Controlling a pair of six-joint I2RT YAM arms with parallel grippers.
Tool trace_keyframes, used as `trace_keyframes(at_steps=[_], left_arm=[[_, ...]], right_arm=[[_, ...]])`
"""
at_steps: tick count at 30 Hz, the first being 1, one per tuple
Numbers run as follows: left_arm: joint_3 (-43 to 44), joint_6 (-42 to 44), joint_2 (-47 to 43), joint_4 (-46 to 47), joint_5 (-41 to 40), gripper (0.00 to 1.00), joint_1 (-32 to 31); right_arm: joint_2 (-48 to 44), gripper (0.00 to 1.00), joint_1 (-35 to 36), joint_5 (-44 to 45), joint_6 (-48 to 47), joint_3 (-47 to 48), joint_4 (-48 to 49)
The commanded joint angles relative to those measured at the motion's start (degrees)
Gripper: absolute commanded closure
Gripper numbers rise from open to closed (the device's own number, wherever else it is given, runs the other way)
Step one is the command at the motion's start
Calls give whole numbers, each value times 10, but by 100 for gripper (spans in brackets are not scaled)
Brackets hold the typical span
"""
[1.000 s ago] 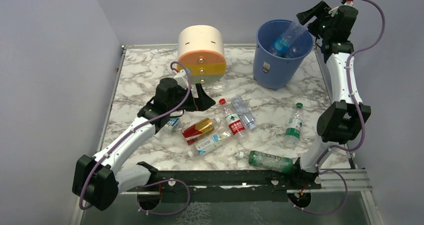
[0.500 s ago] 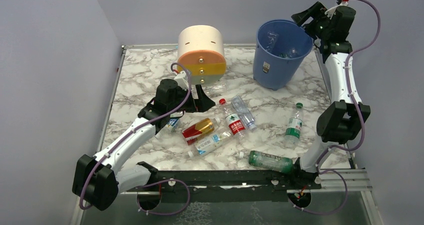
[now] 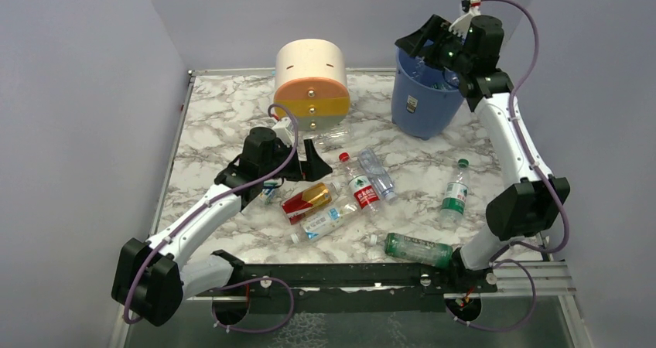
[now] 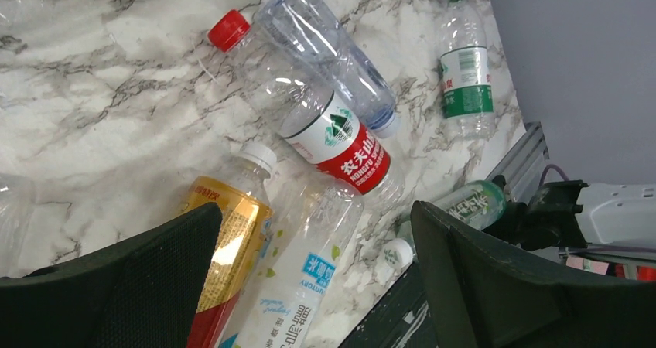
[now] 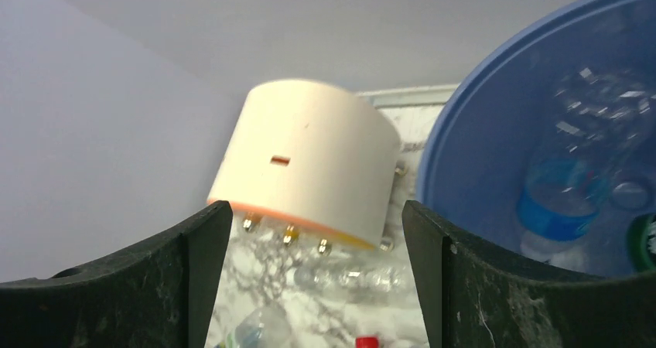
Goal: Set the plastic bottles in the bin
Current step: Place the plastic bottle in the trash bin.
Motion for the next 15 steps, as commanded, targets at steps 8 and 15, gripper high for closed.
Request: trace_keyframes(at_steps=[8,15], left_arm=[[-48,-5,3,21,42,1,5],[-45,-4,25,23,50,1,7]], right_arm=[[-87,13,100,-6,-48,-182,66],[-46,12,135,-3,-46,-211,101]])
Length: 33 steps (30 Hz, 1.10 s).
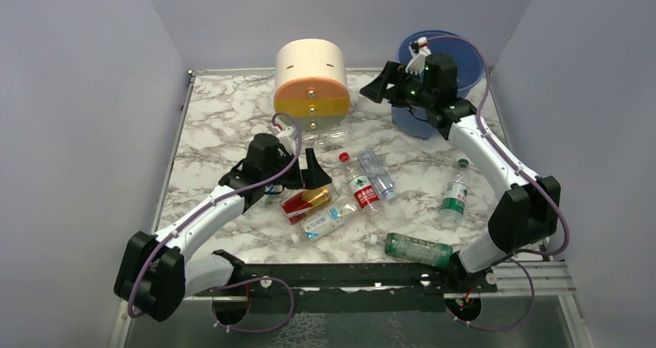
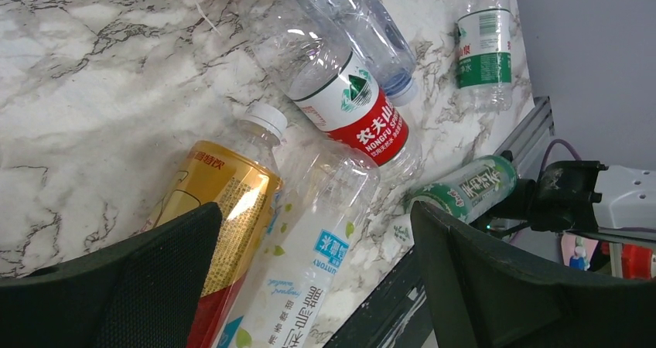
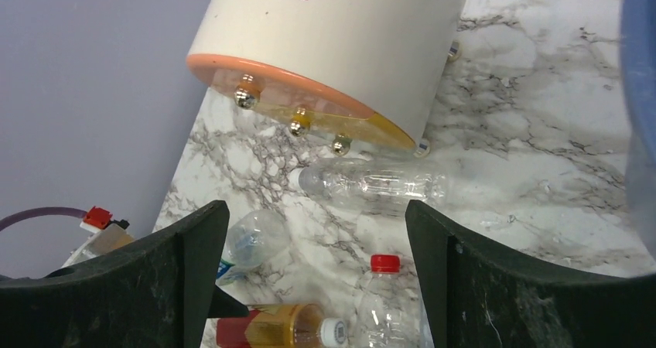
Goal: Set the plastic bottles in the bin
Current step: Place the plastic bottle in the trash bin, then pick up the plastic bottle at the center of the board.
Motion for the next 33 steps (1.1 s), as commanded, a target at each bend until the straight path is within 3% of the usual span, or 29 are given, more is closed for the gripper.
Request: trace_keyframes(at_steps=[1,13,33], left_arm=[[4,3,17,17,27,1,4],[8,16,38,16,39,1,10],[-22,0,19,13,21,1,11]], right_arm=[[32,12,12,-8,-4,-1,54],[75,12,17,-23,13,3,58],[46,12,23,-18,36,-23,42]])
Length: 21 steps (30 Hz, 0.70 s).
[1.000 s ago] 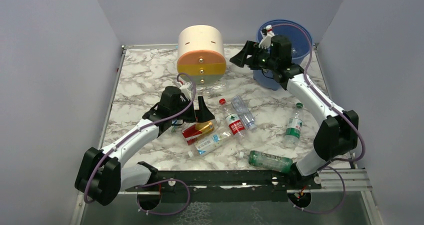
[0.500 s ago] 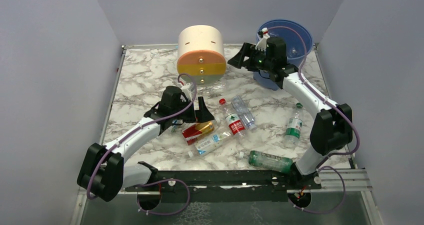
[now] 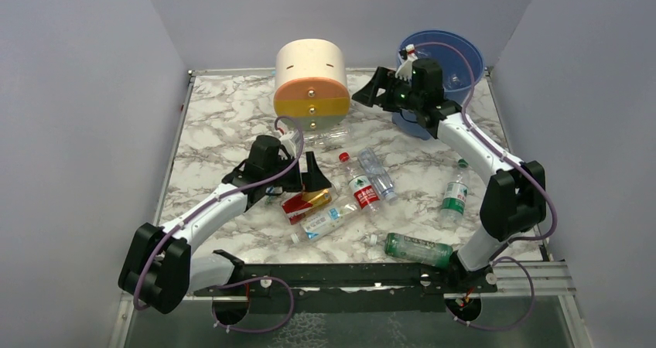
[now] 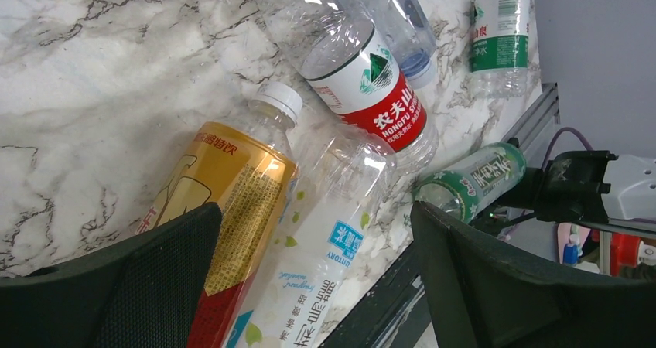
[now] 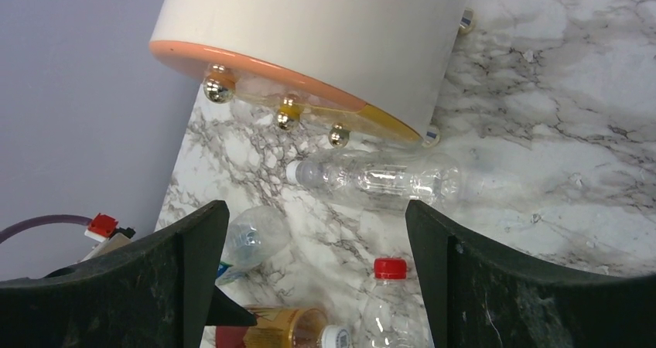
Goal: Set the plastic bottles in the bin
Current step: Pick up the plastic bottle at the center of the board.
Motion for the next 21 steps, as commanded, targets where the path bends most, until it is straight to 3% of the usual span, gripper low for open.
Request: trace_keyframes(at_steps=[1,7,12,21], left_arm=[[-13,-2,-17,2,-8,1,3],[-5,17,-24,-51,-33,1,1],[1,50,-24,-115,-102,1,-8],[9,43,-20,-133,-165,1,-40]], right_arm=[[-28,12,6,-7,16,-24,-4],[-72,12,7,-29,34,-59,-13],[-119,12,14,-46,47,-101,-15],[-198,12,22,-52,59,-155,-19]])
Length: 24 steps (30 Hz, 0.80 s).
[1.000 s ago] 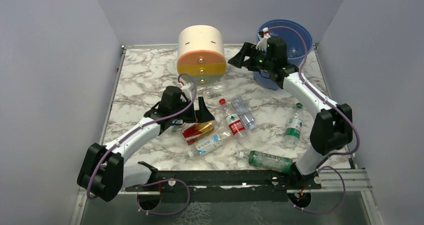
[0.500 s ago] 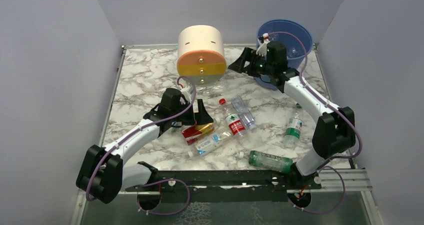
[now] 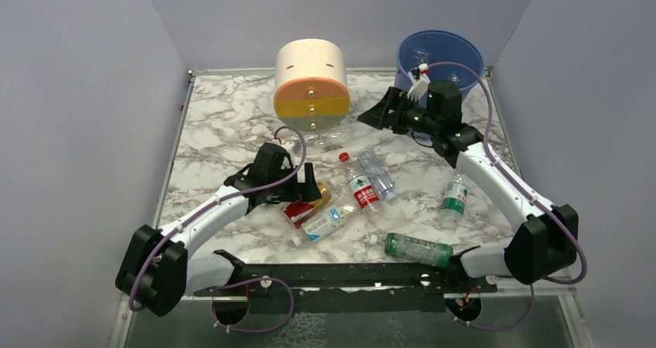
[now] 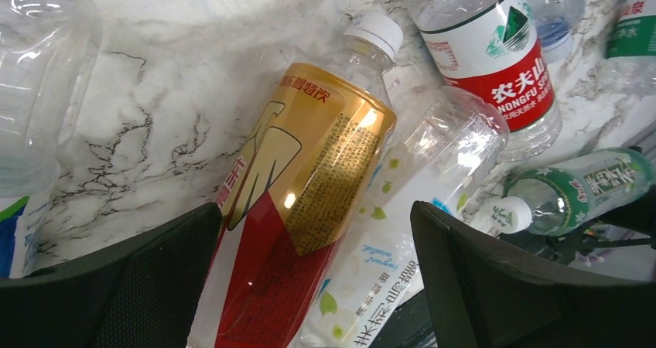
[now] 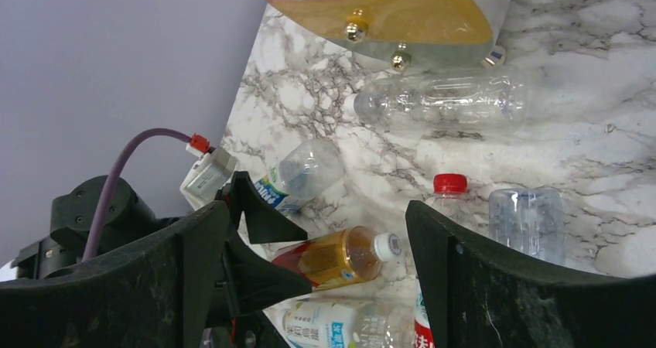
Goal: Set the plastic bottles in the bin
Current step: Pick up the plastic bottle at the center of the board.
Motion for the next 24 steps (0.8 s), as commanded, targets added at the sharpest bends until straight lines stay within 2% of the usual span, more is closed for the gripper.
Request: trace_keyframes(at_steps=[1,9,24], left_arm=[[15,2,-8,-18,-51,1,-26],[1,-25,-1,-21,-111,1,-87],[17,-24,40,-68,-246,1,-129]], right_arm=[[-36,12,8,-17,11,-19,-4],[-62,12,9,-10,7,-37,-12],[-46,12,11,-19,13,-46,3]])
